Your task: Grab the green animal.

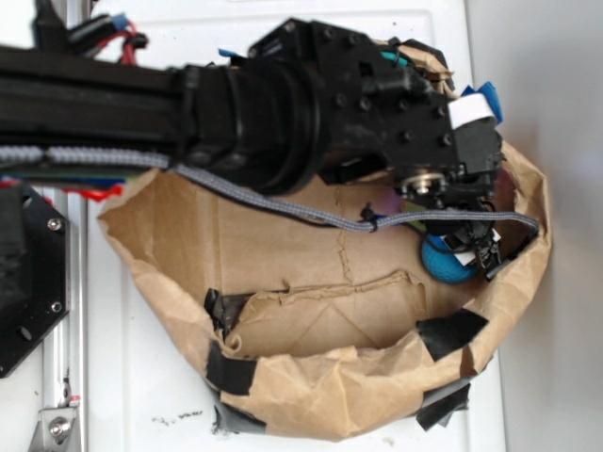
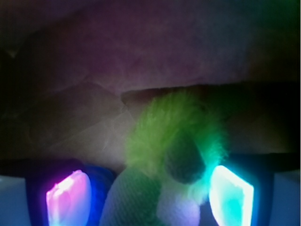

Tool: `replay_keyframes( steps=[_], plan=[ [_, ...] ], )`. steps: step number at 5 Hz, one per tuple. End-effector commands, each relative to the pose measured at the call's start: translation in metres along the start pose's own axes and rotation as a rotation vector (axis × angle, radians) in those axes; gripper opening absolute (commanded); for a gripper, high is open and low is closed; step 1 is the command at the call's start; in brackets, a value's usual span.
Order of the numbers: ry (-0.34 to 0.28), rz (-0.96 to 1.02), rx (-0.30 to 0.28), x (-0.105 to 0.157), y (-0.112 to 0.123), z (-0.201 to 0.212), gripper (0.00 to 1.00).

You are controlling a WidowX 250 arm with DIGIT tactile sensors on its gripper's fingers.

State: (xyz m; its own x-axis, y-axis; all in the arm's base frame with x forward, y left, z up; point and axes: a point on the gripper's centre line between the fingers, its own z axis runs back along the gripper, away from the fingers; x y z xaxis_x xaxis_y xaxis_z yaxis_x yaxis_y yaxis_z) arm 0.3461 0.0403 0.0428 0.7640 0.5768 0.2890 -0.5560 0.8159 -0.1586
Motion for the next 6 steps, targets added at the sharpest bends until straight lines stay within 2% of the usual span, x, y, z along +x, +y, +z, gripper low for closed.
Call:
replay_keyframes(
  steps=[1, 4, 6],
  plan=[
    [0.004, 0.005, 0.004, 0.002, 0.006, -0.004, 0.0],
    [0.001, -0.026, 0.007, -0.001, 0.007, 0.001, 0.0],
    [0.094, -0.165, -0.052, -0.025, 0.017, 0.045, 0.0]
  ],
)
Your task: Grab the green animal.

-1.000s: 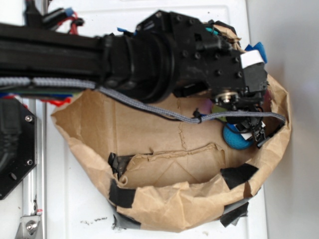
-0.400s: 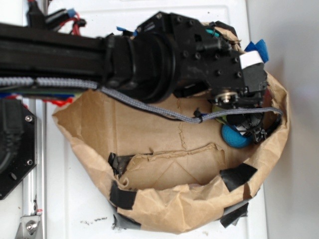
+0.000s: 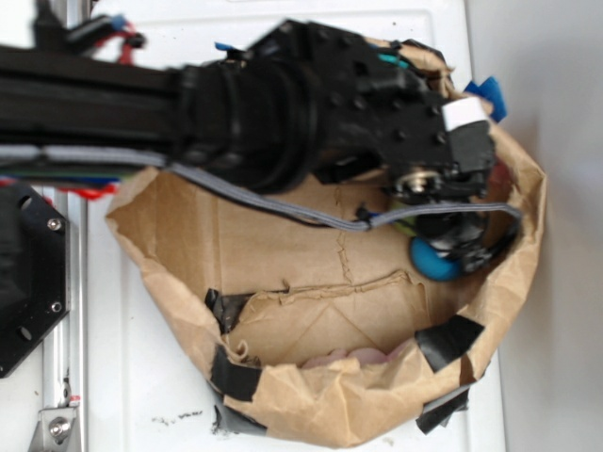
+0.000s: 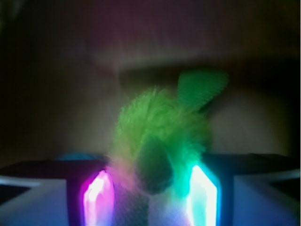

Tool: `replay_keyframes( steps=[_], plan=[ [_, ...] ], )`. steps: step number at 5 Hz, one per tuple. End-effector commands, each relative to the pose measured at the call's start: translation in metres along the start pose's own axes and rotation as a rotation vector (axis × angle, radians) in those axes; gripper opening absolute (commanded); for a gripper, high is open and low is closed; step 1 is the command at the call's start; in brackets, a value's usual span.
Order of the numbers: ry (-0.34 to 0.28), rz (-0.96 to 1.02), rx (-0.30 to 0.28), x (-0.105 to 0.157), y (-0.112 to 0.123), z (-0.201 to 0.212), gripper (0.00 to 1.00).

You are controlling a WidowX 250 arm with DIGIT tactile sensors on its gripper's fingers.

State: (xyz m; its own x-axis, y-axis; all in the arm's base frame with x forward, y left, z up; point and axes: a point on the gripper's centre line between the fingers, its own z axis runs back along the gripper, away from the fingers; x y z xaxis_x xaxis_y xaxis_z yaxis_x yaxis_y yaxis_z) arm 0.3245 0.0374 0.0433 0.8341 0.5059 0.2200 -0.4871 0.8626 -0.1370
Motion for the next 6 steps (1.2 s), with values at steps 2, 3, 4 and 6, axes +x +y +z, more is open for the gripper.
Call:
replay_keyframes(
  steps=[2, 3, 4, 6],
  plan=[
    [-0.07, -0.125, -0.077, -0.032, 0.004, 0.078, 0.0],
    [-0.065, -0.131, -0.072, -0.035, 0.003, 0.077, 0.0],
    [-0.042, -0.155, -0.07, -0.036, 0.0, 0.077, 0.0],
    [0.12, -0.298, -0.121, -0.055, -0.005, 0.135, 0.0]
  ],
)
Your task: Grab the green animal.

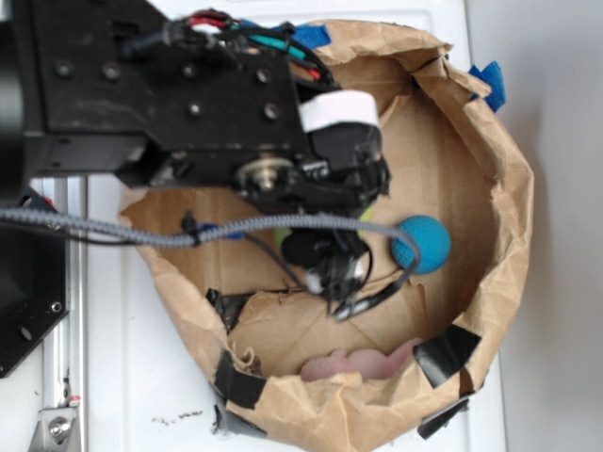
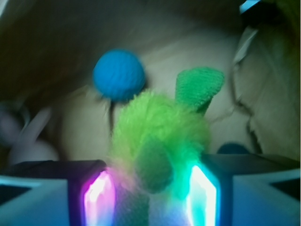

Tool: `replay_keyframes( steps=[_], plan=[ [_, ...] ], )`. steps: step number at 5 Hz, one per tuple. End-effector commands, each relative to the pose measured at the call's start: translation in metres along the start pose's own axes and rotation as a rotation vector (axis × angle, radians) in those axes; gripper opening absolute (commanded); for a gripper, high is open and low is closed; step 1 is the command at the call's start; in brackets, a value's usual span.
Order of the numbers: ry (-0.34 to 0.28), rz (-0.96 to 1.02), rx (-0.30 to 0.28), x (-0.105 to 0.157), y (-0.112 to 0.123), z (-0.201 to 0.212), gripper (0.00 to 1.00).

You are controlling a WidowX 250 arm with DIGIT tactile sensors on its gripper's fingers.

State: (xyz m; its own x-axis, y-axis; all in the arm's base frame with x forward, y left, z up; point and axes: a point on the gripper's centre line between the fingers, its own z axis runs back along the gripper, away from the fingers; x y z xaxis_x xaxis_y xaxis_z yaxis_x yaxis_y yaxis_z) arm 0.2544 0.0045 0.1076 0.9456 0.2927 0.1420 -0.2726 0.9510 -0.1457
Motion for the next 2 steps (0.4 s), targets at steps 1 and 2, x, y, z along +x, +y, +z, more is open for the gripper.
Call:
replay_keyframes(
  steps=[1, 2],
  plan=[
    [0.085, -0.066, -0.108, -0.011, -0.001, 0.095, 0.0],
    [0.016, -0.054, -0.089, -0.024, 0.004, 0.12, 0.0]
  ],
)
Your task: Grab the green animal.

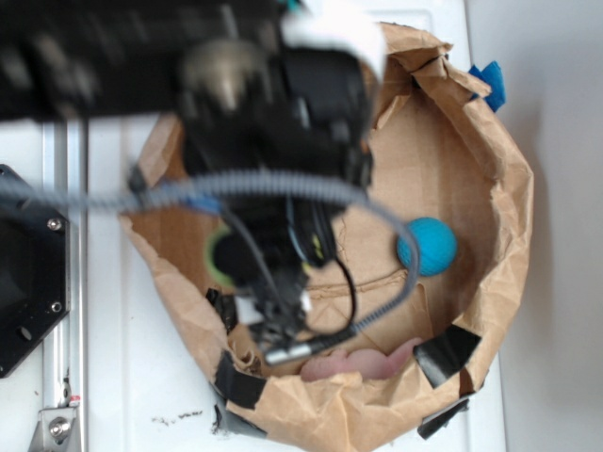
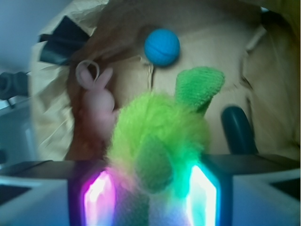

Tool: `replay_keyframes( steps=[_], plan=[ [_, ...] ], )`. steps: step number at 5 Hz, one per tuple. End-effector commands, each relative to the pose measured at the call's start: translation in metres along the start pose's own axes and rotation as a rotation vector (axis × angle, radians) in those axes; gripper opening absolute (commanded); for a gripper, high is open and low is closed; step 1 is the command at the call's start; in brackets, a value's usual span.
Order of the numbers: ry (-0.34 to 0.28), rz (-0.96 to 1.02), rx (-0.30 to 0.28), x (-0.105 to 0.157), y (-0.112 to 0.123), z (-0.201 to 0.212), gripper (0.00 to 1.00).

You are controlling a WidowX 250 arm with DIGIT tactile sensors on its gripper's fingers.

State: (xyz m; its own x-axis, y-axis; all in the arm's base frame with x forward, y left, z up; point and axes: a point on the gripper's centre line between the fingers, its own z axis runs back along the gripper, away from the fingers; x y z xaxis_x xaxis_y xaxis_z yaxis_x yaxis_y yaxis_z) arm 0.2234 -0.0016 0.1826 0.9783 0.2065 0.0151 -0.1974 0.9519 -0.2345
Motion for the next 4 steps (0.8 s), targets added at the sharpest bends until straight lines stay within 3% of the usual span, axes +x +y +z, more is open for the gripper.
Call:
replay_keyframes(
  steps=[1, 2, 4],
  plan=[
    [-0.139, 0.03, 0.054, -0.008, 0.01, 0.038, 0.0],
    [-0.143, 0.078, 0.112, 0.005, 0.013, 0.031, 0.0],
    [-0.12, 0.109, 0.154, 0.033, 0.013, 0.014, 0.0]
  ],
)
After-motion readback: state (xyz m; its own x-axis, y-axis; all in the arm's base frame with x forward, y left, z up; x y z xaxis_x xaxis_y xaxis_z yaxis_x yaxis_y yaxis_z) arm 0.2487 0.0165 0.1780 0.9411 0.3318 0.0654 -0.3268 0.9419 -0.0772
